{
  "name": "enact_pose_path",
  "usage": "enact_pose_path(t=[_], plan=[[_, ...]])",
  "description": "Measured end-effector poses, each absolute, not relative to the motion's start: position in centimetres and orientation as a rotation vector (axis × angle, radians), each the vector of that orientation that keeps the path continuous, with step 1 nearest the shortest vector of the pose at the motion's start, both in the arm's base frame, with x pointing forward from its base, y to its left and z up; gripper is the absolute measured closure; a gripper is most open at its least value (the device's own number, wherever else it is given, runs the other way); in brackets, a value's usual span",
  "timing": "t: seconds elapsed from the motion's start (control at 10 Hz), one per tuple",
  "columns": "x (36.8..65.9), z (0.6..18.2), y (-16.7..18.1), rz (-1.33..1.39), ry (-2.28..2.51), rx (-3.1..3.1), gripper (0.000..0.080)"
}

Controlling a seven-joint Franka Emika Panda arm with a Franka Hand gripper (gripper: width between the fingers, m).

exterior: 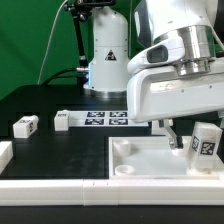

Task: Assemble one leg

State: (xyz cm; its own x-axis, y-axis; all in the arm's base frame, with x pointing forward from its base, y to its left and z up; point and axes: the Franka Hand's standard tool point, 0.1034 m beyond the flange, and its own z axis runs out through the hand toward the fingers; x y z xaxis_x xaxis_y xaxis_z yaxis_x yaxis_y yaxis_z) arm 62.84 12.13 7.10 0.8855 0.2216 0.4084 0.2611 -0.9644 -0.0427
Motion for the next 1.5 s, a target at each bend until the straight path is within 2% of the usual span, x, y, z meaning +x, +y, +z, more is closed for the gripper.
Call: enact_pose_path(t=[0.3,0.4,0.6,0.8,0.9,1.3,1.5], plan=[[62.8,7.3,12.3,-0.618,-0.378,-2.956,0.0150],[62.7,8.4,12.6,-0.614,-0.389,-2.954,0.0150],[62.8,9.4,12.4,-0.617,-0.401,-2.954,0.0150],[62.4,9.0,12.7,-0.537,-0.406,-2.961,0.0150],[61.6,8.6,13.1,-0.376,-0.402,-2.971,0.0150],[61.6,9.6,12.6,0.155,-0.430,-2.957,0.0150],[62.1,9.4,12.9,0.152,-0.420,-2.956,0.0150]])
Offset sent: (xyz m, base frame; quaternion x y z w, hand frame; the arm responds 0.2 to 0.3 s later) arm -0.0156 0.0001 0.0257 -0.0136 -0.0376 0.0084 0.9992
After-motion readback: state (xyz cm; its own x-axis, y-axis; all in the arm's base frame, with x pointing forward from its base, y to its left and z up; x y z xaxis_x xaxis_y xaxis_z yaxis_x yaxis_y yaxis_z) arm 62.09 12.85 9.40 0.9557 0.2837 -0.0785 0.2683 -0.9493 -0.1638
